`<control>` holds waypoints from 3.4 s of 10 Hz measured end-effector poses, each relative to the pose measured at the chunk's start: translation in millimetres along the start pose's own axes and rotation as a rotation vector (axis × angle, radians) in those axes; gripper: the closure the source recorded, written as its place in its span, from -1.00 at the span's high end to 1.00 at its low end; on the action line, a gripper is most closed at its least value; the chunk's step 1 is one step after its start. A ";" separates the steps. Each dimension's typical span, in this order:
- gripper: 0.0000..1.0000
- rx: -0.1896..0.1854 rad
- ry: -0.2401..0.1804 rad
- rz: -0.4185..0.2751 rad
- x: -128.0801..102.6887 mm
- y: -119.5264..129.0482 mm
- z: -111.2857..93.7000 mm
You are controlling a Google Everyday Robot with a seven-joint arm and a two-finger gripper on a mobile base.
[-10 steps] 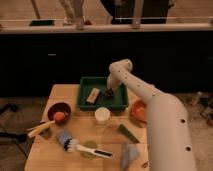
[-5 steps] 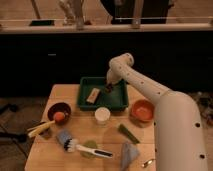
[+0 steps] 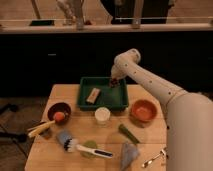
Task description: Place grapes in table surface
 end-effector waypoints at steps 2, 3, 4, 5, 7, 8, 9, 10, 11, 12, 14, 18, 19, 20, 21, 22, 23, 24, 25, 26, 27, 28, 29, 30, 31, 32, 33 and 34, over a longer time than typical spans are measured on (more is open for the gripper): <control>-1.00 -0.020 0.033 0.019 11.0 20.8 -16.3; -1.00 -0.027 0.046 0.032 15.0 29.6 -21.6; -1.00 -0.040 0.063 0.053 20.6 45.1 -28.3; -1.00 -0.050 0.072 0.069 24.0 55.1 -31.5; -1.00 -0.065 0.080 0.102 28.4 66.4 -32.5; -1.00 -0.081 0.085 0.132 31.8 84.5 -32.6; -1.00 -0.089 0.087 0.150 32.8 93.8 -31.9; -1.00 -0.093 0.083 0.169 32.0 98.5 -27.2; -1.00 -0.097 0.081 0.188 31.5 105.0 -23.8; -1.00 -0.104 0.081 0.202 31.0 112.7 -22.2; -1.00 -0.110 0.081 0.231 28.4 124.7 -19.0; -1.00 -0.111 0.090 0.278 17.7 140.8 -18.6; -1.00 -0.112 0.095 0.284 15.4 143.5 -20.9; -1.00 -0.115 0.103 0.297 12.6 148.9 -25.9; -1.00 -0.121 0.110 0.311 9.4 156.1 -30.7; -1.00 -0.123 0.114 0.320 8.9 158.5 -33.0; -1.00 -0.122 0.116 0.325 8.3 158.9 -32.7; -1.00 -0.119 0.117 0.330 8.0 159.5 -32.3; -1.00 -0.118 0.117 0.334 7.0 161.6 -31.1; -1.00 -0.115 0.118 0.342 6.6 165.0 -30.8; -1.00 -0.112 0.116 0.348 5.9 167.8 -28.8; -1.00 -0.108 0.112 0.353 5.6 170.6 -25.4; -1.00 -0.104 0.108 0.357 5.4 171.7 -22.5; -1.00 -0.100 0.102 0.361 5.5 173.7 -18.2; -1.00 -0.097 0.092 0.369 4.3 178.6 -11.3; -1.00 -0.097 0.086 0.376 3.4 183.4 -6.4; -1.00 -0.095 0.079 0.382 2.4 186.5 -2.9; -1.00 -0.095 0.074 0.391 1.8 192.0 1.0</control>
